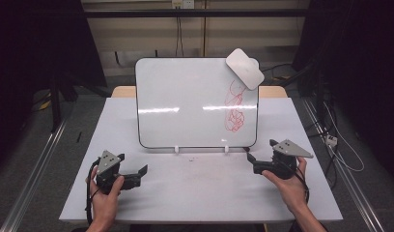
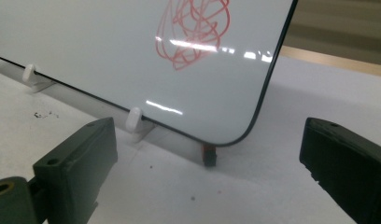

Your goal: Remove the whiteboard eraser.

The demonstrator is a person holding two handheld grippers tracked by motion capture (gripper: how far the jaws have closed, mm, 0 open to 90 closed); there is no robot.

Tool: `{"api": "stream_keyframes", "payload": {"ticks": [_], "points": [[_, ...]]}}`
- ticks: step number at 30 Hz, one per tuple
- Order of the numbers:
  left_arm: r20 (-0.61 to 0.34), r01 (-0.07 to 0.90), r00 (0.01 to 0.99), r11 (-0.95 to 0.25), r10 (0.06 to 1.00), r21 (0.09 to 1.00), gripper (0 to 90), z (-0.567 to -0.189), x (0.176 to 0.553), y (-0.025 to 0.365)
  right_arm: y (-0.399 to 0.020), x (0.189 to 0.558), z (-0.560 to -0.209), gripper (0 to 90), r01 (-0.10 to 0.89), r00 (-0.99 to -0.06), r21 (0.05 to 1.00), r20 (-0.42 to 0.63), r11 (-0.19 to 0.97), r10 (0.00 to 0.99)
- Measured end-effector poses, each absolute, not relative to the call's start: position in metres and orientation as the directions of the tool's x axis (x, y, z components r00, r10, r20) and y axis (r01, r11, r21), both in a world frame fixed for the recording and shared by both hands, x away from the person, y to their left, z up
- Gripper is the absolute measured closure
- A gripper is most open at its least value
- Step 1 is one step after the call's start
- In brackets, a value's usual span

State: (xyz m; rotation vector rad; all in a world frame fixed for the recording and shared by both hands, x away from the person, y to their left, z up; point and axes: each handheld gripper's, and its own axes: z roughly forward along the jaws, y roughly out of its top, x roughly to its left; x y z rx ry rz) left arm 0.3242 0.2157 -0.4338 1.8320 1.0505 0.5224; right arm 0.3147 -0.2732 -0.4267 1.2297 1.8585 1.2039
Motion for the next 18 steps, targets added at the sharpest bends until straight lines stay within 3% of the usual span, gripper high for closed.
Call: {"api": "stream_keyframes", "payload": {"ticks": [5,18], "points": [[-0.068,0.436,0.539,-0.209,0.840,0.875,5.1,-0.433,0.323,0.216,-0.271,0.327,-0.412,9.4,0.349,-0.377,0.926,0.000,0.142,0.926],[-0.078,0.439,0.544,-0.204,0.835,0.875,5.1,-0.434,0.326,0.215,-0.259,0.369,-0.367,5.8,0.297,-0.353,0.940,-0.056,0.168,0.934]]}}
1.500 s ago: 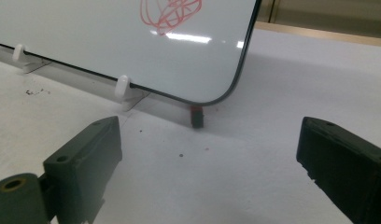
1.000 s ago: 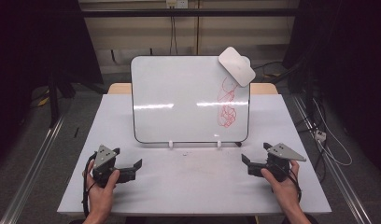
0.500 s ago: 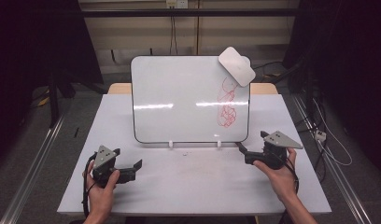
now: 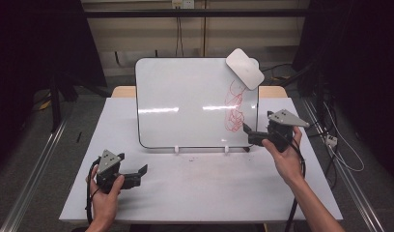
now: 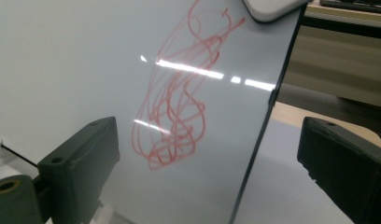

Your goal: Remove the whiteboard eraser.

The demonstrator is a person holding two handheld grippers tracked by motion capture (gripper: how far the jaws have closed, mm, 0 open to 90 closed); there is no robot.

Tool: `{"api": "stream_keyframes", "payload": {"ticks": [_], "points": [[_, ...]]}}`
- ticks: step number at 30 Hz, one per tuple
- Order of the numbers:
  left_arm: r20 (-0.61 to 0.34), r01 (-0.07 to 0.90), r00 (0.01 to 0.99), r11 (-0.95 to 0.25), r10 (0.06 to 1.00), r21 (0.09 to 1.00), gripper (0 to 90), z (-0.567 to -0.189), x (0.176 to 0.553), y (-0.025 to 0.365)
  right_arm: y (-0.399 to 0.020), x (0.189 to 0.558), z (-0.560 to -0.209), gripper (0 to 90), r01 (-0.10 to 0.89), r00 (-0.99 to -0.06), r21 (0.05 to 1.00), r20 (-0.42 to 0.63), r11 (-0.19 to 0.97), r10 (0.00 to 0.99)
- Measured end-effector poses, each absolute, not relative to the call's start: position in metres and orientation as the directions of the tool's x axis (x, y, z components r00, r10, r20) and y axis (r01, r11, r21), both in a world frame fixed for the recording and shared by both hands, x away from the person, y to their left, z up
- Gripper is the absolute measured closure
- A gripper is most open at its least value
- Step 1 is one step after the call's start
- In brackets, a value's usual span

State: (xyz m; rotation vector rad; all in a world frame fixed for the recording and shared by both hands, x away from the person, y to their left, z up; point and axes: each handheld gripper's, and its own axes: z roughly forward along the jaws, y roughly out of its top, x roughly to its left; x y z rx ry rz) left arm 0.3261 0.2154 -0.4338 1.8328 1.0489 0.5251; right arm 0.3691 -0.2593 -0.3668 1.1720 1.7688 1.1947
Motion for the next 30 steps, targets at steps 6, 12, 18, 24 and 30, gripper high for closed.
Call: {"api": "stream_keyframes", "payload": {"ticks": [6,12,18,24,30], "points": [[-0.076,0.437,0.555,-0.213,0.828,0.874,5.2,-0.434,0.324,0.217,-0.259,0.387,-0.338,3.1,0.275,-0.377,0.934,-0.114,0.228,0.919],[-0.082,0.436,0.554,-0.205,0.828,0.876,5.2,-0.434,0.324,0.220,-0.257,0.405,-0.316,4.5,0.248,-0.388,0.931,-0.156,0.266,0.908],[-0.085,0.439,0.551,-0.202,0.830,0.875,5.1,-0.434,0.324,0.221,-0.252,0.420,-0.301,6.1,0.237,-0.391,0.920,-0.204,0.312,0.898],[-0.082,0.434,0.558,-0.206,0.826,0.877,5.2,-0.434,0.324,0.219,-0.248,0.440,-0.288,9.3,0.234,-0.374,0.891,-0.285,0.388,0.882],[-0.088,0.437,0.560,-0.203,0.824,0.876,5.2,-0.434,0.324,0.221,-0.242,0.461,-0.276,14.9,0.233,-0.363,0.852,-0.372,0.470,0.854]]}}
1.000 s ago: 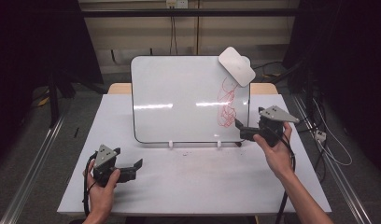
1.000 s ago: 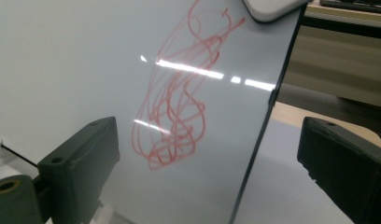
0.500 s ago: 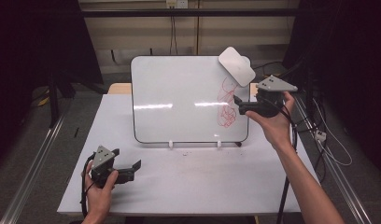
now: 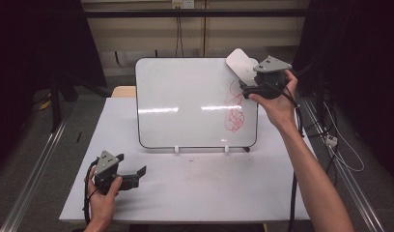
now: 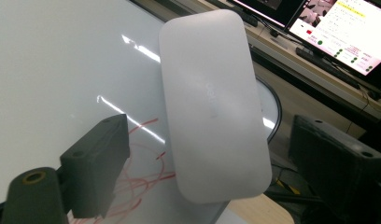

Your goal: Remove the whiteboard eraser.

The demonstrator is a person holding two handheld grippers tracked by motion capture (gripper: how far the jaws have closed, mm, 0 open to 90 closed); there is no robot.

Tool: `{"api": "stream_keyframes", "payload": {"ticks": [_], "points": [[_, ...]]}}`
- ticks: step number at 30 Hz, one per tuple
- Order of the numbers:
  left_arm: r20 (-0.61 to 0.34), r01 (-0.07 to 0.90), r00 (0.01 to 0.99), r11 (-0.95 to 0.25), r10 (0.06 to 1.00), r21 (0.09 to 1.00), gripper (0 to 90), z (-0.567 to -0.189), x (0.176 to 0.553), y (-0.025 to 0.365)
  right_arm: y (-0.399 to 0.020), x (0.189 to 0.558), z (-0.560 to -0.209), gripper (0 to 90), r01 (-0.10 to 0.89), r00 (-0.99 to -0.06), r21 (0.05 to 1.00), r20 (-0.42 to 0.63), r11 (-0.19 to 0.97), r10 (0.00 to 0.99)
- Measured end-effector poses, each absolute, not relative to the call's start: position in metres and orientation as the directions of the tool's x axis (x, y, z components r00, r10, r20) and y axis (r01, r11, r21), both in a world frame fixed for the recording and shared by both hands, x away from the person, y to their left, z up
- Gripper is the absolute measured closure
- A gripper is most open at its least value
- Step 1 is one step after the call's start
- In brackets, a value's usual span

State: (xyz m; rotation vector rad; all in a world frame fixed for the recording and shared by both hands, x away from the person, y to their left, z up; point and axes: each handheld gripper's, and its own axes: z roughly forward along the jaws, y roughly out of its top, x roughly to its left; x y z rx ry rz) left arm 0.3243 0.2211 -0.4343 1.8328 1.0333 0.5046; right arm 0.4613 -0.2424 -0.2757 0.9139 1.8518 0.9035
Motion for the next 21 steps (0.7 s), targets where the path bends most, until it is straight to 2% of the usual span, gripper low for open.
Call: {"api": "stream_keyframes", "payload": {"ticks": [13,21], "points": [[-0.096,0.444,0.561,-0.201,0.823,0.873,5.3,-0.435,0.324,0.221,-0.228,0.490,-0.275,21.7,0.244,-0.369,0.773,-0.484,0.585,0.793],[-0.091,0.445,0.558,-0.205,0.825,0.872,5.2,-0.435,0.324,0.223,-0.224,0.497,-0.278,23.8,0.249,-0.375,0.751,-0.507,0.611,0.776]]}}
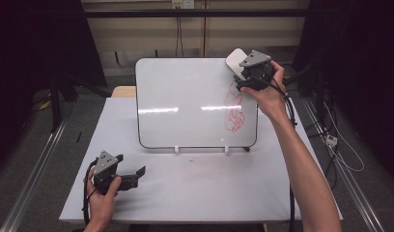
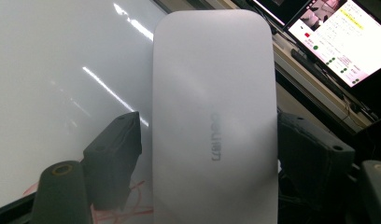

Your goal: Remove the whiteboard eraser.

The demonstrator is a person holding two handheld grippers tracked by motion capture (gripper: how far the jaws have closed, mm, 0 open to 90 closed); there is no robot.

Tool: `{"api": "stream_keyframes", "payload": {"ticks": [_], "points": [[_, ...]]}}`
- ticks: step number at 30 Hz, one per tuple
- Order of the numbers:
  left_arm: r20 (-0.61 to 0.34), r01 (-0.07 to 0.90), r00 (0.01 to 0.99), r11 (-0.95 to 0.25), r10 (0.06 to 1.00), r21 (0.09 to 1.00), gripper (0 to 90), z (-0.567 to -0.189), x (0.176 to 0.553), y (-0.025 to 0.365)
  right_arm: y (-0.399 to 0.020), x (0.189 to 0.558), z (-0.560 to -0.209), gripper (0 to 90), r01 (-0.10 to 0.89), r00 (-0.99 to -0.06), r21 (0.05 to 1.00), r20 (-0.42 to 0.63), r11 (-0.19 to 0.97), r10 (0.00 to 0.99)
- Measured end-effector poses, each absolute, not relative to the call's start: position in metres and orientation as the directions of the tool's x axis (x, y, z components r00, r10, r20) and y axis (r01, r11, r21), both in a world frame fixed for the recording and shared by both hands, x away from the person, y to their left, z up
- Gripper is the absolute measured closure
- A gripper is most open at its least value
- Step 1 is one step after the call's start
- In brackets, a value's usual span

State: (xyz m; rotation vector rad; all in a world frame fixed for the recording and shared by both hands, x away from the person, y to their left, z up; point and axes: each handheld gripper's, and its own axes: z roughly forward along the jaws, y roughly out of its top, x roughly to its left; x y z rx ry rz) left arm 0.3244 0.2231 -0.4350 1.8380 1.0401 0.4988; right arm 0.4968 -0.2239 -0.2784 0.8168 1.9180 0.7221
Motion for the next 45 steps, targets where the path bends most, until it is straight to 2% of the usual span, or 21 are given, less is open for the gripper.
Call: {"api": "stream_keyframes", "payload": {"ticks": [7,27,35,38,45], "points": [[-0.087,0.445,0.557,-0.208,0.826,0.871,5.2,-0.435,0.325,0.223,-0.224,0.501,-0.280,30.0,0.267,-0.365,0.735,-0.522,0.624,0.771],[-0.088,0.442,0.550,-0.201,0.830,0.874,5.0,-0.435,0.324,0.224,-0.218,0.506,-0.275,31.5,0.332,-0.360,0.701,-0.524,0.631,0.772],[-0.089,0.442,0.545,-0.195,0.834,0.875,5.0,-0.435,0.324,0.225,-0.224,0.508,-0.268,31.6,0.359,-0.400,0.722,-0.454,0.592,0.796],[-0.088,0.443,0.545,-0.197,0.834,0.875,5.0,-0.435,0.324,0.225,-0.230,0.507,-0.266,31.6,0.365,-0.415,0.756,-0.391,0.544,0.821],[-0.089,0.447,0.542,-0.197,0.835,0.873,5.0,-0.436,0.325,0.225,-0.238,0.503,-0.262,31.5,0.356,-0.430,0.786,-0.342,0.505,0.835]]}}
